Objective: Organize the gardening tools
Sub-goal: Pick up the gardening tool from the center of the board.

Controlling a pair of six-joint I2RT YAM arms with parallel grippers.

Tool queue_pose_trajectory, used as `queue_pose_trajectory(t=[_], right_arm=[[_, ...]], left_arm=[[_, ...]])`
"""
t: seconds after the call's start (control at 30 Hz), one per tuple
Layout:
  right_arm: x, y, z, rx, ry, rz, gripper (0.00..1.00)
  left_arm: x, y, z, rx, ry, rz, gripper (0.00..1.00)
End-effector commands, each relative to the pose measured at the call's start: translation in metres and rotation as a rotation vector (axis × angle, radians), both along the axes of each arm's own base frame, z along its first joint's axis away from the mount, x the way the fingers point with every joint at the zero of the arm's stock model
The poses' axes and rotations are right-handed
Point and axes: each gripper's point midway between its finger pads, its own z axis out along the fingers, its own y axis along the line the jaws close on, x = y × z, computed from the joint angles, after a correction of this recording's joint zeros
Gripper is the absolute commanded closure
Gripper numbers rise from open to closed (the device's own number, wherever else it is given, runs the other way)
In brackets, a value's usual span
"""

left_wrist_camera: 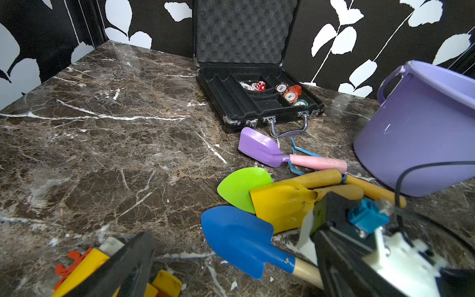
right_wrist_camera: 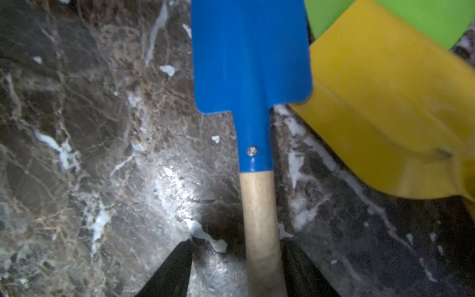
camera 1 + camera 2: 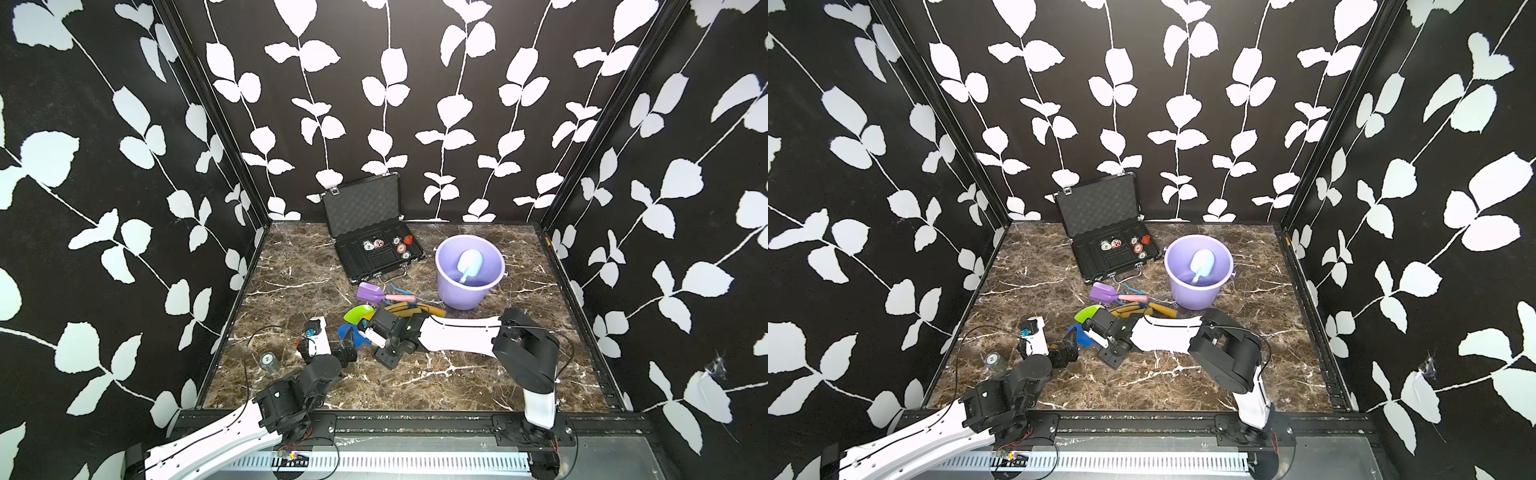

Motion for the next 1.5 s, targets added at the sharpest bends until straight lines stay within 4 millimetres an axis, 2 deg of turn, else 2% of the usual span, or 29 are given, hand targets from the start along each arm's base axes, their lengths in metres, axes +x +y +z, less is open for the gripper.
queue_pose_trajectory(t=[0.0, 0.3, 0.4, 0.47, 0.53, 0.8, 1.17, 1.3, 1.47], right_arm=[[-0.004, -0.012, -0.01, -0.052, -0.015, -0.019, 0.43], [0.002, -0.01, -0.013, -0.037, -0.039, -0.05, 0.51], [0.002, -0.006, -0.015, -0.033, -0.028, -0.053, 0.49], [0.003, -0.004, -0.016, -0.034, -0.027, -0.052, 0.54], [0.005, -0.003, -0.018, -0.037, -0.035, -0.061, 0.63], [0.009, 0.001, -0.014, -0.019, -0.055, -0.065, 0.78], [0.005, 0.004, 0.006, 0.057, -0.065, -0.044, 1.0], [0.01, -0.001, 0.015, 0.084, -0.102, -0.078, 1.0], [0.018, -0.013, 0.038, 0.167, -0.189, -0.147, 1.0]], left_arm=[[0.0, 0.002, -0.002, -0.003, 0.002, 0.008, 0.01], [-0.001, 0.007, -0.001, -0.002, -0.004, 0.019, 0.01], [-0.002, 0.01, -0.001, 0.0, -0.007, 0.027, 0.01], [-0.002, 0.013, 0.0, 0.0, -0.009, 0.036, 0.01], [-0.003, 0.015, 0.001, 0.0, -0.011, 0.042, 0.01], [-0.004, 0.025, 0.008, -0.001, -0.029, 0.08, 0.01], [-0.006, 0.035, 0.011, 0.01, -0.026, 0.114, 0.01], [-0.006, 0.033, 0.013, 0.01, -0.023, 0.102, 0.01], [-0.008, 0.027, 0.022, 0.01, -0.018, 0.055, 0.01]])
